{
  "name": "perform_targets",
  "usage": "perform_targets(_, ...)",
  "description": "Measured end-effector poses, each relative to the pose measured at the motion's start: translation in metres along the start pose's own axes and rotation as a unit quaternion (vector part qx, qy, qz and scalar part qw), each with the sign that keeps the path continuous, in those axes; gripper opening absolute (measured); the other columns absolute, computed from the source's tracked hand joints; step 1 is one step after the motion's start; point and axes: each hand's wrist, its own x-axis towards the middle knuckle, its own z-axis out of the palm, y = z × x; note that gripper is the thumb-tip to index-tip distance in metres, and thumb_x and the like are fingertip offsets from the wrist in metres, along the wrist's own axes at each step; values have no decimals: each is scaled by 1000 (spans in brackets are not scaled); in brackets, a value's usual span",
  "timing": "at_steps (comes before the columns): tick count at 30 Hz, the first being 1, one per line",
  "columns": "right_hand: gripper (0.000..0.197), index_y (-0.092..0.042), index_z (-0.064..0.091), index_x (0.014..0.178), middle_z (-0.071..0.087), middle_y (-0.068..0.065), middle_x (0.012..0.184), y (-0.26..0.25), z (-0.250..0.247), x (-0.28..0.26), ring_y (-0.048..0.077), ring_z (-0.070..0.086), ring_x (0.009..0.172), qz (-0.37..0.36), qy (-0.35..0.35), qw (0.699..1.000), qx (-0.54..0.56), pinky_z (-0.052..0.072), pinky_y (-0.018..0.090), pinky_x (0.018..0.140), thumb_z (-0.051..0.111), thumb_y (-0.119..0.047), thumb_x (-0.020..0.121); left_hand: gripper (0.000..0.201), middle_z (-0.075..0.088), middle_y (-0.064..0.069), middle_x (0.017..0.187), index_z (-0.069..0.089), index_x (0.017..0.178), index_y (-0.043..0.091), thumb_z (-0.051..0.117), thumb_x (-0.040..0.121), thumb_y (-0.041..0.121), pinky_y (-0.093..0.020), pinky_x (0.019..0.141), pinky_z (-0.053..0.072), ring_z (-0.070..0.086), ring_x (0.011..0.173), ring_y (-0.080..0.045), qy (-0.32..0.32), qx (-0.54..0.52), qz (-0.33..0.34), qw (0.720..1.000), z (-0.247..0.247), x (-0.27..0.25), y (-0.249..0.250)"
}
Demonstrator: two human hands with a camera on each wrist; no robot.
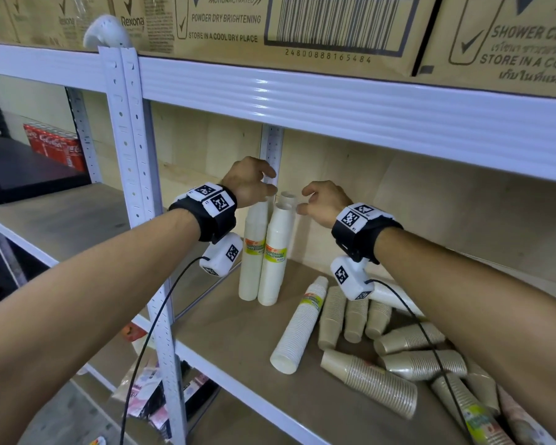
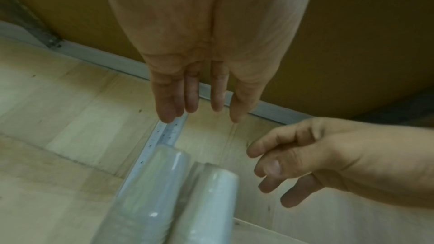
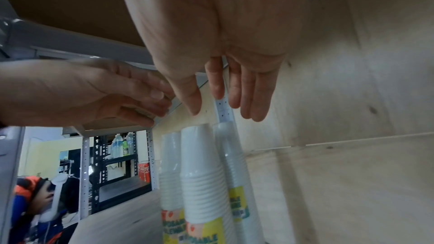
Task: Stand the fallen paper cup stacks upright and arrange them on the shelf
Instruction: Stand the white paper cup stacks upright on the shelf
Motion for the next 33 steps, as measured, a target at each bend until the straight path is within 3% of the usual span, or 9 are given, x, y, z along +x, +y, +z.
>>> perform_targets(5,46,-17,60,124,57,2,122,32,-29,-17,18,55,99,33,-8,999,-27,40,24,80,73,-28,82,30,63,-2,113,69,114,21,72,85,27,-22,81,44,59,95,-13,17,-31,44,998,10,-7,36)
perform_targets(13,52,-23,57,123,56,2,124,113,-53,-50,16,53,94,135,-20,989,-59,41,25,79,78,-33,76,32,64,-3,107,70,112,20,76,82,28,-22,79,44,62,94,-16,-107,-34,45,993,74,-26,58)
perform_targets(21,64,-19,49,135,48,6,139,193,-59,-87,24,49,124,225,-56,969,-85,39,26,92,77,-31,79,41,64,-2,110,64,117,24,76,81,36,-32,92,51,62,100,-19,-221,16,-10,975,150,-47,23)
perform_targets(25,75,-15,41,143,39,8,148,232,-59,-101,25,41,133,260,-74,957,-105,37,31,105,78,-29,79,56,60,-1,130,56,132,20,72,82,42,-39,101,47,57,117,-21,-281,78,-6,957,176,-58,1)
perform_targets(27,77,-16,40,143,38,7,149,249,-61,-107,25,42,133,270,-76,952,-121,38,33,104,79,-29,78,75,55,0,137,48,141,20,73,77,50,-39,103,46,54,121,-20,-311,77,-26,947,187,-61,-14)
perform_targets(29,78,-16,40,144,39,7,148,263,-62,-111,26,43,131,279,-78,949,-128,39,33,102,79,-29,77,88,54,-5,138,47,141,18,72,68,61,-40,101,47,54,121,-24,-330,82,-51,939,197,-63,-27)
perform_targets(33,78,-13,42,143,45,9,143,286,-65,-119,27,49,125,281,-92,942,-159,43,32,98,79,-27,76,95,45,-2,146,33,150,17,74,74,57,-28,98,40,47,129,-22,-343,106,-68,931,216,-66,-46)
